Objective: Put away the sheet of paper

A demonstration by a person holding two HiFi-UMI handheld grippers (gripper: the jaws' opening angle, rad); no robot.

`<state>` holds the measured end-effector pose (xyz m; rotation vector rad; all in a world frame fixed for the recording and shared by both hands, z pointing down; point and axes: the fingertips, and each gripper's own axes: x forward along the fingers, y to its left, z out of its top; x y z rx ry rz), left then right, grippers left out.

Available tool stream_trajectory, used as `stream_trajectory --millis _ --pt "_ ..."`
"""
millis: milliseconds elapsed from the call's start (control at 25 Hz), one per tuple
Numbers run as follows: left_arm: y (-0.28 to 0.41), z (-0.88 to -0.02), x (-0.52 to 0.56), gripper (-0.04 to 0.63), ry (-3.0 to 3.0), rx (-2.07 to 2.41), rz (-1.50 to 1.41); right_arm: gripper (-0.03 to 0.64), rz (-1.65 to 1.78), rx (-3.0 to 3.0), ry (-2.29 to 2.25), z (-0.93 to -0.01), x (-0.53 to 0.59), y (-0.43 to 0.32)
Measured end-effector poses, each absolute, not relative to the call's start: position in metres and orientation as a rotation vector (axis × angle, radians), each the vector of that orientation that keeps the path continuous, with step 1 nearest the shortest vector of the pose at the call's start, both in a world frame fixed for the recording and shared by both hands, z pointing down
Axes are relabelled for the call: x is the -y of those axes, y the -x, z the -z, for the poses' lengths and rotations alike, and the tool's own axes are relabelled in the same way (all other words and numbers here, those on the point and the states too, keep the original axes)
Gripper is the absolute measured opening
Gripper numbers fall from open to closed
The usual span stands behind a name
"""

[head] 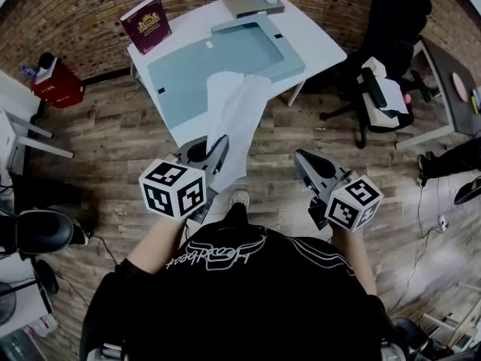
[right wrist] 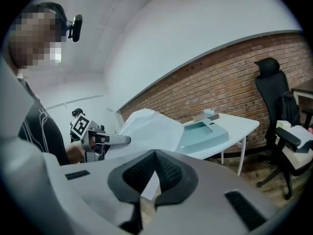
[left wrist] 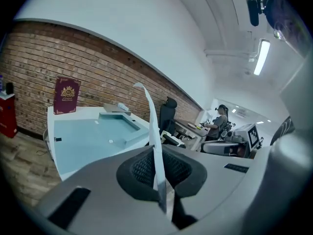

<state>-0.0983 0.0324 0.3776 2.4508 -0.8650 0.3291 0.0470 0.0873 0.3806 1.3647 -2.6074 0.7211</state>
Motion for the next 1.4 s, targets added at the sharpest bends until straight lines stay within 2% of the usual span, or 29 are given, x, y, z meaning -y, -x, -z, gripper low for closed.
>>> stream_trajectory --millis 240,600,960,1400 --pt "0.114 -0.382 0.039 0.031 -2.414 0.898 -0.291 0.002 -0.732 2.652 -1.261 -0.381 -0.009 -0.028" --pt "0.140 -0.383 0.094 0.031 -2.353 0.976 -0.266 0.002 -0.746 2.688 -1.209 -0.379 0.032 -0.023" --pt "0.158 -0.391 0.154 0.031 -2.187 1.052 -0.134 0.002 -0.824 2.710 -1.126 -0.395 0.078 -0.026" --pt "0.178 -0.411 0.216 0.031 -1.949 1.113 0.028 0.002 -0.766 2.762 -0.937 -0.378 0.176 -0.025"
